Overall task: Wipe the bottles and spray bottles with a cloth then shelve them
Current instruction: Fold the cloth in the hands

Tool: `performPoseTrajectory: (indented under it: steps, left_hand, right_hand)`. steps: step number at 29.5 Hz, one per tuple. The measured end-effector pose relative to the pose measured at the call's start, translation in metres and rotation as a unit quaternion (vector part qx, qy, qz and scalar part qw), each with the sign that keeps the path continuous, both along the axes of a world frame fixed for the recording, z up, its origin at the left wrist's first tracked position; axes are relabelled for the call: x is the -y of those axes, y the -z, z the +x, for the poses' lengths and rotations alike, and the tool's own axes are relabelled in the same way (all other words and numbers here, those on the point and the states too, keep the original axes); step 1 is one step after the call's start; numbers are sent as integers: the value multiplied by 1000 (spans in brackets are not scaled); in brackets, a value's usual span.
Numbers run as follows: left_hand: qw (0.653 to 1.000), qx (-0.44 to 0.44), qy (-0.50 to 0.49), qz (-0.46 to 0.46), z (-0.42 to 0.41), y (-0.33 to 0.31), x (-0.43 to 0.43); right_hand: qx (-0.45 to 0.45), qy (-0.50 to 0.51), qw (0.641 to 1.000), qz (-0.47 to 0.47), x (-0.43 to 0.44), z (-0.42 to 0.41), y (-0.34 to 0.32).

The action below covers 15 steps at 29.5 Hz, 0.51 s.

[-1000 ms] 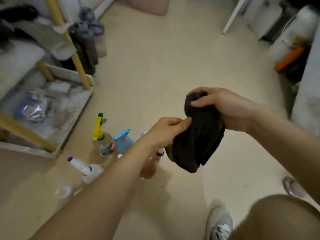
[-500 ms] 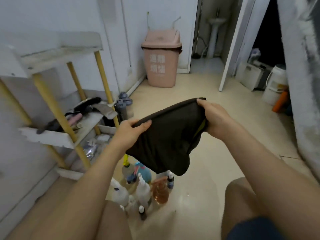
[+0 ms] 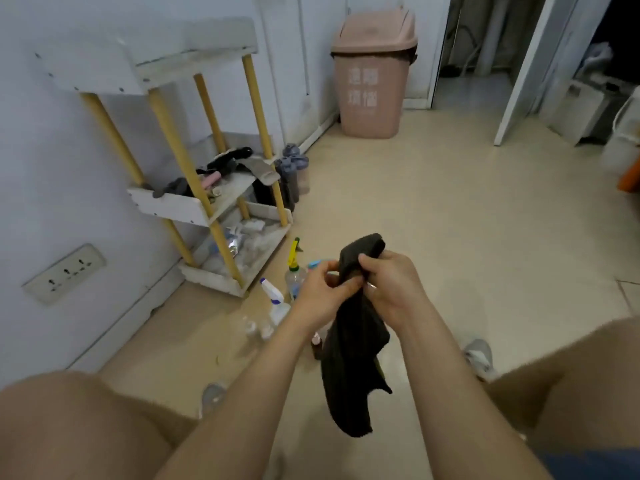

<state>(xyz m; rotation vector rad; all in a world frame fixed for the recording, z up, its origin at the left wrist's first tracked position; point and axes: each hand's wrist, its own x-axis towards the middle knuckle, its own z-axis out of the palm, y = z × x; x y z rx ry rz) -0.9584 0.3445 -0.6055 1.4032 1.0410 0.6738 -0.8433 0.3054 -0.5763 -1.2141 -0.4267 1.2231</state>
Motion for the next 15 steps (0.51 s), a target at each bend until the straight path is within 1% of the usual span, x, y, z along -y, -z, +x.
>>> performPoseTrajectory:
  steps: [1, 2, 3, 4, 5, 6, 7, 9, 10, 11, 12, 13, 14, 15]
  left_hand:
    - [1000, -10, 5, -14, -2, 19, 3]
    - [999, -27, 26, -28, -4, 38, 5]
    - [996, -52, 62, -40, -7, 58, 7]
    - [990, -81, 104, -45, -8, 75, 10]
    - [983, -114, 140, -42, -9, 91, 12]
    - [974, -147, 169, -33, -7, 105, 14]
    - [963, -192, 187, -16, -5, 118, 15]
    - [941, -286, 180, 25, -2, 139, 15]
    - [937, -309, 161, 35, 0, 149, 15]
    - [942, -309, 131, 28, 1, 155, 14]
    - [952, -292, 91, 6, 3, 161, 13]
    - [962, -267, 49, -30, 6, 164, 11]
    - [967, -243, 20, -72, 9, 165, 7]
    - [969, -219, 17, -116, 12, 166, 3]
  right_hand:
    - [74, 4, 997, -25, 1, -2, 20]
    - [171, 7, 984, -55, 2, -3, 40]
    - [262, 10, 961, -93, 4, -4, 60]
    - [321, 16, 937, -134, 7, -6, 78]
    - [333, 29, 926, -177, 10, -7, 96]
    - [306, 46, 926, -218, 11, -7, 113]
    - [259, 69, 929, -255, 12, -8, 126]
    - [121, 131, 935, -308, 11, -11, 146]
    - [46, 161, 931, -324, 10, -12, 151]
    - [-16, 184, 925, -332, 8, -13, 154]
    - [-56, 203, 918, -335, 4, -12, 157]
    - [-78, 221, 913, -334, 1, -11, 159]
    - [-81, 233, 911, -330, -4, -9, 162]
    - [-66, 246, 911, -325, -7, -7, 166]
